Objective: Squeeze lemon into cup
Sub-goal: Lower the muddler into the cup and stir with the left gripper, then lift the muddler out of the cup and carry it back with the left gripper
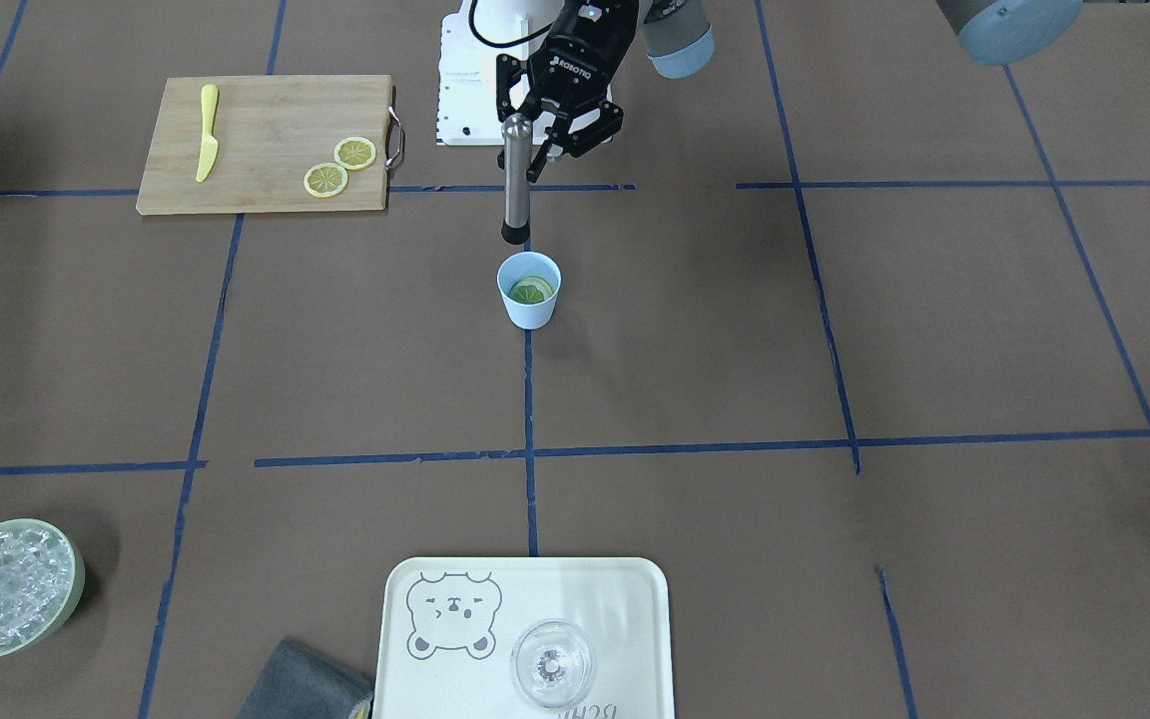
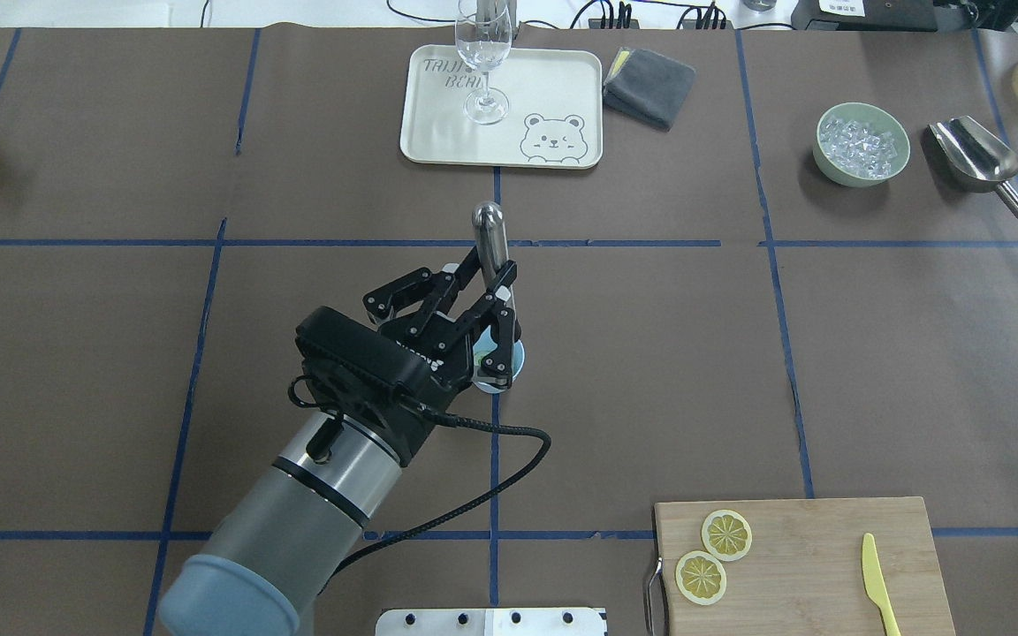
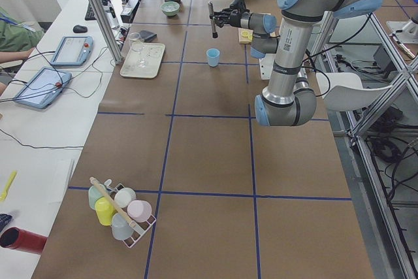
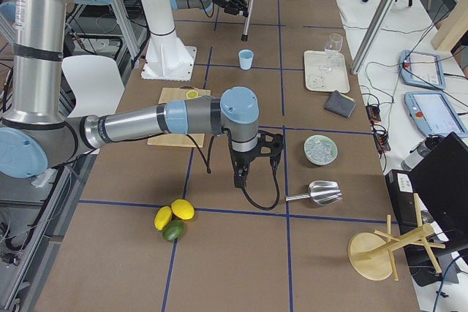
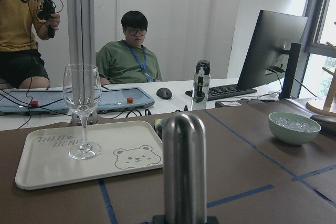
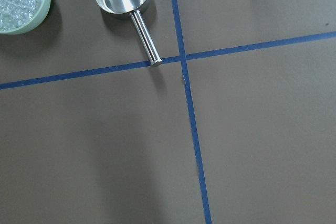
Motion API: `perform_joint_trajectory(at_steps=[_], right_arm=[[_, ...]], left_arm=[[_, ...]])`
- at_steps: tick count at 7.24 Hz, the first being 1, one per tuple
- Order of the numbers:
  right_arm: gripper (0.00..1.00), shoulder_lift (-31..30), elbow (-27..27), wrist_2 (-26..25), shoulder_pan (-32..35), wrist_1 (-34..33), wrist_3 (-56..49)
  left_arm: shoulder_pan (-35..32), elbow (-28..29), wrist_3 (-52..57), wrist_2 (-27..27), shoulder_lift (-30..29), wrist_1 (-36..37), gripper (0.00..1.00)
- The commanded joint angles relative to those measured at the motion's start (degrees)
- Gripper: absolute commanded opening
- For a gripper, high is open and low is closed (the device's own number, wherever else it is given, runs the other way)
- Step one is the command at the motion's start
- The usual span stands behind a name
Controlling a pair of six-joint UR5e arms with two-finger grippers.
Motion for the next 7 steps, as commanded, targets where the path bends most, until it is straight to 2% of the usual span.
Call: perform_joint_trajectory(at_steps=[1, 2, 3, 4, 6, 7], right_arm=[[1.0, 0.2, 0.0, 0.0, 0.0, 0.0, 0.1], [1.0, 0.2, 0.0, 0.0, 0.0, 0.0, 0.1], [1.0, 0.6, 0.1, 0.0, 0.0, 0.0, 0.2], [1.0, 0.6, 0.2, 0.0, 0.0, 0.0, 0.2], [1.0, 0.6, 0.2, 0.0, 0.0, 0.0, 0.2], [1.0, 0.6, 0.2, 0.0, 0.0, 0.0, 0.2]], left_arm=[[-6.3, -2.2, 1.4, -11.1, 5.1, -0.5, 0.0], [-10.3, -4.2, 1.4, -19.6, 11.6, -3.1, 0.0], [-11.7, -4.9, 1.0, -25.3, 17.0, -7.3, 0.0], [-12.5, -5.9, 0.4, -28.3, 20.1, -8.2, 0.0], [-12.8, -9.6, -7.8, -32.8, 27.2, -7.6, 0.0], [-14.5, -11.8, -7.9, -33.1, 30.1, -3.6, 0.0]])
